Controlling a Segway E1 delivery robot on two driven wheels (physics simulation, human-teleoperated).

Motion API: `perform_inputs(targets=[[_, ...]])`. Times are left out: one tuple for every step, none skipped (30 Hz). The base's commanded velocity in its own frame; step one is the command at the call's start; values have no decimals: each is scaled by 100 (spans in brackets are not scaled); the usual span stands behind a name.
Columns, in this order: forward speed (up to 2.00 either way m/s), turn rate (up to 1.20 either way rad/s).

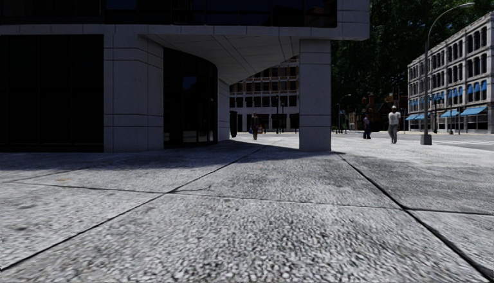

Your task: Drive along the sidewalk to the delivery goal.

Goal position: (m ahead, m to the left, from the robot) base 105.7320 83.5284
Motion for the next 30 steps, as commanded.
perform_inputs(targets=[[200, 0], [200, 0], [200, 0], [200, 0], [200, 0], [200, 0], [200, 0], [200, 0], [200, 0], [200, 0], [200, 0], [200, 0], [200, 0], [200, 0], [200, 0], [200, 0], [200, 0], [200, 0], [200, 0], [200, 0], [200, 0], [200, 0], [200, 0], [200, 0], [200, 0], [200, 0], [200, 0], [200, 0], [200, 0], [200, 0]])
